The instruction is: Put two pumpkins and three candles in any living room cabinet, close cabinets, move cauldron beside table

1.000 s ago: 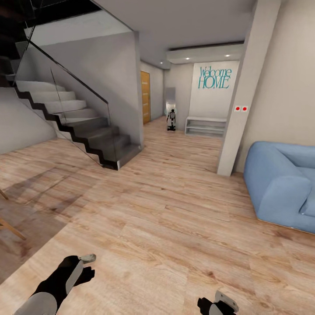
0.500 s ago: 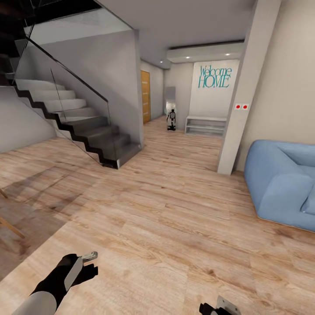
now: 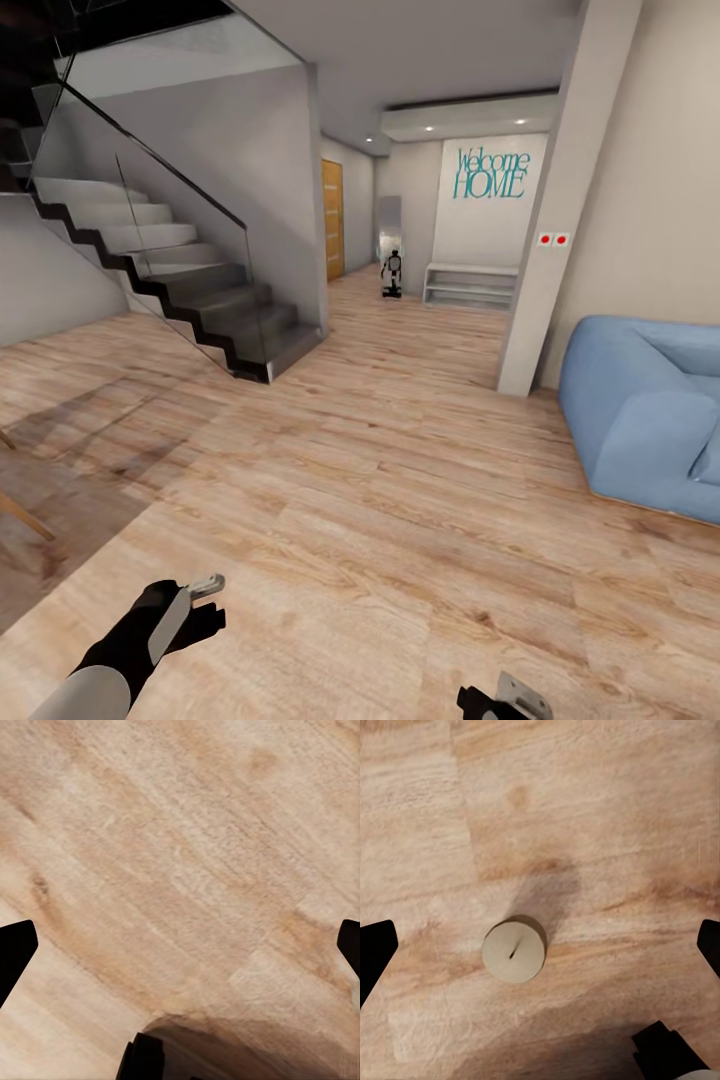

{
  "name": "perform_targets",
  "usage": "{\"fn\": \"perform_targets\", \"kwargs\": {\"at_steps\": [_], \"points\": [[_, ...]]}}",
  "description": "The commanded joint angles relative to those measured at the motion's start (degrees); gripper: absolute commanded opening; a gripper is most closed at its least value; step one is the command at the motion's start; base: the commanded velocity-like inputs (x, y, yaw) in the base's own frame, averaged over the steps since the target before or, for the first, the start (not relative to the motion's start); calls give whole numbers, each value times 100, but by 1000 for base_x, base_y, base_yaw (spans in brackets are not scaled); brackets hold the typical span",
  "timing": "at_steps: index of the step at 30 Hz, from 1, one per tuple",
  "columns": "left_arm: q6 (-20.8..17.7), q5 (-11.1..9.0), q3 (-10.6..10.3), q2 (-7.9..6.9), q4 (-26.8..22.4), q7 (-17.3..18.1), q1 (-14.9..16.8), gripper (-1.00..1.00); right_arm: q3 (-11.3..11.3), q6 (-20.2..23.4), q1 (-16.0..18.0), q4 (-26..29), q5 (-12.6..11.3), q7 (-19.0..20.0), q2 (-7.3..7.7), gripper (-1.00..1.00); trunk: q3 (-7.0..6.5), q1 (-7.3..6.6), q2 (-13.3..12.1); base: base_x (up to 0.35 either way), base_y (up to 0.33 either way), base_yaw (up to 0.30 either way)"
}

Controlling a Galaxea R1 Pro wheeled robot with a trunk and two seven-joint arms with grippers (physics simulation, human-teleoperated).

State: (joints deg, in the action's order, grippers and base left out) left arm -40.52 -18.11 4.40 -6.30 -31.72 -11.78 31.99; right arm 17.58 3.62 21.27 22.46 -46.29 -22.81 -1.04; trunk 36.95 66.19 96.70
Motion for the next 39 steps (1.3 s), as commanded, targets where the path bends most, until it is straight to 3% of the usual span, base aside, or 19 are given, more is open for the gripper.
{"fn": "perform_targets", "kwargs": {"at_steps": [1,39], "points": [[0,0,0,2,0,-1,0,100,0,-12,0,2,-1,2,-1,100,18,23,42,0,0,0],[45,0,-12,15,24,9,0,100,140,-62,-7,-5,12,5,-7,100,701,857,1566,0,0,0]]}}
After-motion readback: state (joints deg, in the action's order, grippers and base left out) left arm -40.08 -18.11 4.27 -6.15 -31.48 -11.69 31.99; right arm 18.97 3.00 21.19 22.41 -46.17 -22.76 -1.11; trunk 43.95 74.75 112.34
